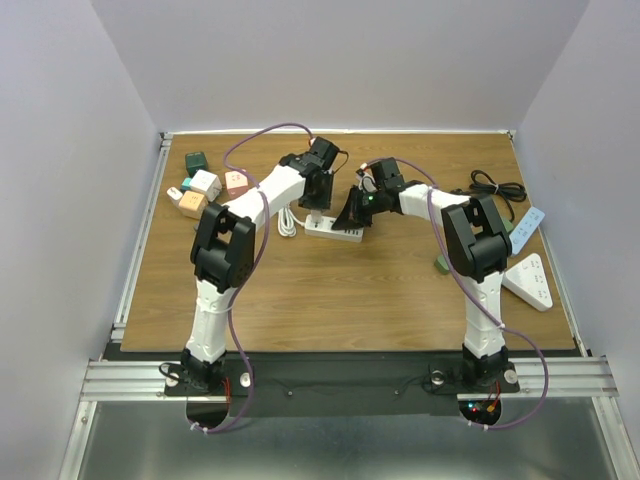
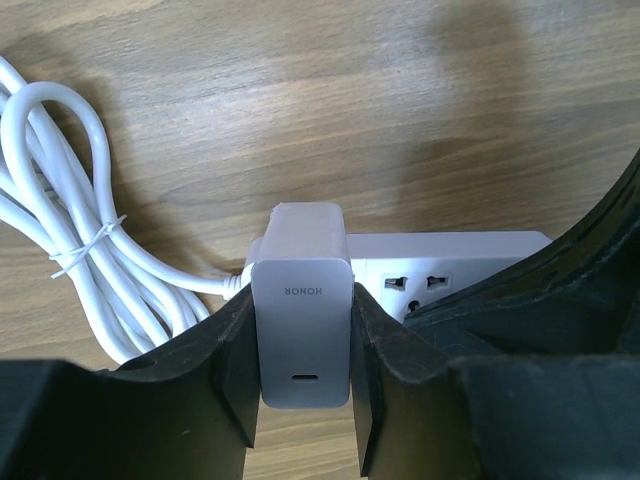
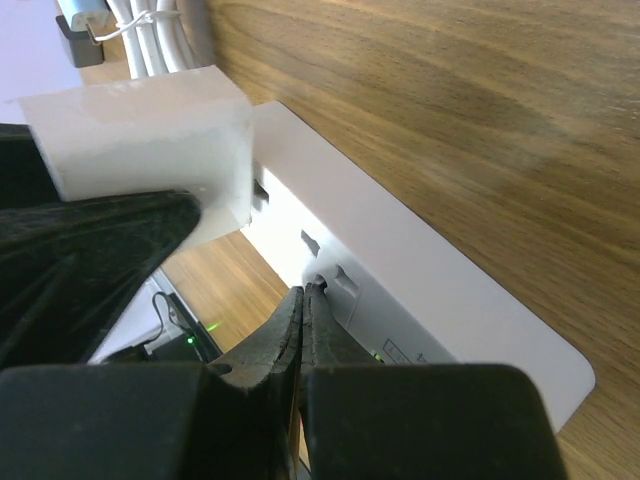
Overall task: Pull the plug off the socket
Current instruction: Remove the plug from the socket, then place the plug at the center of the board.
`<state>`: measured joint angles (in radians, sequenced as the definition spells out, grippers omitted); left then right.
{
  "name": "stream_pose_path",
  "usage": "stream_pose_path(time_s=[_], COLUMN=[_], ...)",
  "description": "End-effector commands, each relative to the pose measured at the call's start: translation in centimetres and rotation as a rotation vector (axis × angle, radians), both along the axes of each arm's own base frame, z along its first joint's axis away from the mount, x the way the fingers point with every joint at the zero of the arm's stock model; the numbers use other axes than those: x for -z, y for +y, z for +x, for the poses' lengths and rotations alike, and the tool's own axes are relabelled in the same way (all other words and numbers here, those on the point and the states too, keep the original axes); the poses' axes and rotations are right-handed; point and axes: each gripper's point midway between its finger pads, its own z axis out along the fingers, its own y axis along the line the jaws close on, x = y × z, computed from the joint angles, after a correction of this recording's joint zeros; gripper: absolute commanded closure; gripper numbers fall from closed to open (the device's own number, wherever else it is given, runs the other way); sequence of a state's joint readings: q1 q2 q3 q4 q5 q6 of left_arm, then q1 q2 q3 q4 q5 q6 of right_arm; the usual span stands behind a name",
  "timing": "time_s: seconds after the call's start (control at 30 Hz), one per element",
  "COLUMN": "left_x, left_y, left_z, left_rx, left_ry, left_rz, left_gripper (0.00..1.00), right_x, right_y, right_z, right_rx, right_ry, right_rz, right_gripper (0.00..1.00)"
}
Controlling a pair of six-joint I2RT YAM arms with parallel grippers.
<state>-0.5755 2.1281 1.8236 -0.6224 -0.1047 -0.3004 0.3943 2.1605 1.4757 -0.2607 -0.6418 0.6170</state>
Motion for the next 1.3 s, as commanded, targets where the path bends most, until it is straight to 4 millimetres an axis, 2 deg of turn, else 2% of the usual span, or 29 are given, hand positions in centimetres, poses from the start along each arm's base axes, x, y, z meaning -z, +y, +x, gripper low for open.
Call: stream_pose_path(time_s=[0.0, 0.13, 0.27, 0.4, 0.5, 0.53, 0.57, 0.63, 0.67, 0.7, 0.73, 0.77, 0.83, 0.97, 1.0, 1.03, 1.1, 1.23, 1.27], left_x=[-4.9, -3.3, -4.7, -7.9, -11.0, -12.2, -12.5, -13.0, -12.9, -12.6, -12.4, -11.7, -10.8, -9.4, -8.7, -7.0, -5.9, -5.0, -4.6], left_y=[0.1, 2.6, 2.3, 2.0, 2.9, 4.0, 4.8, 7.7, 9.0, 11.4, 11.7, 14.0, 16.4, 17.9, 18.4, 18.9, 20.1, 21.9, 22.2], left_z=[1.2, 1.1, 1.2, 2.0, 2.8, 3.0, 3.0, 3.6, 3.3, 3.7, 3.4, 3.3, 2.9, 1.9, 1.8, 1.3, 1.1, 1.2, 1.4], left_rx=[0.001, -0.029, -0.014, -0.015, -0.039, -0.064, -0.082, -0.151, -0.174, -0.232, -0.239, -0.293, -0.345, -0.376, -0.384, -0.388, -0.413, -0.452, -0.454], left_ry=[-0.070, -0.022, -0.040, -0.084, -0.131, -0.150, -0.155, -0.169, -0.171, -0.169, -0.169, -0.161, -0.149, -0.124, -0.113, -0.081, -0.054, -0.071, -0.066], left_rz=[-0.092, -0.146, -0.137, -0.112, -0.086, -0.057, -0.039, 0.000, 0.009, 0.019, 0.025, 0.032, 0.037, 0.053, 0.065, 0.083, 0.080, 0.106, 0.114], left_gripper=[1.00, 1.00, 1.00, 1.00, 1.00, 1.00, 1.00, 1.00, 1.00, 1.00, 1.00, 1.00, 1.00, 1.00, 1.00, 1.00, 1.00, 1.00, 0.97], right_x=[13.6, 14.7, 15.4, 15.4, 15.4, 15.5, 15.6, 15.5, 15.5, 15.3, 15.1, 14.9, 14.5, 13.9, 13.8, 13.5, 13.0, 10.5, 9.2], right_y=[-9.3, -10.2, -10.5, -10.6, -10.6, -10.7, -10.7, -10.7, -10.8, -10.8, -10.7, -10.7, -10.6, -10.4, -10.3, -10.2, -9.9, -8.4, -7.9], right_z=[-5.4, -6.1, -6.5, -6.3, -6.3, -6.3, -6.5, -6.2, -6.3, -6.1, -6.0, -5.8, -5.6, -5.3, -5.3, -5.0, -4.8, -3.9, -3.4], right_rx=[0.046, 0.042, 0.036, 0.037, 0.035, 0.035, 0.033, 0.038, 0.038, 0.040, 0.040, 0.044, 0.044, 0.044, 0.042, 0.042, 0.031, -0.004, -0.005], right_ry=[0.192, 0.209, 0.229, 0.226, 0.228, 0.226, 0.231, 0.225, 0.226, 0.221, 0.215, 0.209, 0.201, 0.187, 0.185, 0.177, 0.162, 0.094, 0.061], right_rz=[-0.542, -0.592, -0.601, -0.610, -0.613, -0.616, -0.617, -0.620, -0.622, -0.623, -0.620, -0.619, -0.616, -0.606, -0.601, -0.594, -0.578, -0.522, -0.510], right_gripper=[1.00, 1.00, 0.99, 1.00, 1.00, 1.00, 0.99, 1.00, 1.00, 1.00, 0.99, 0.99, 0.99, 0.99, 0.99, 0.99, 1.00, 1.00, 1.00])
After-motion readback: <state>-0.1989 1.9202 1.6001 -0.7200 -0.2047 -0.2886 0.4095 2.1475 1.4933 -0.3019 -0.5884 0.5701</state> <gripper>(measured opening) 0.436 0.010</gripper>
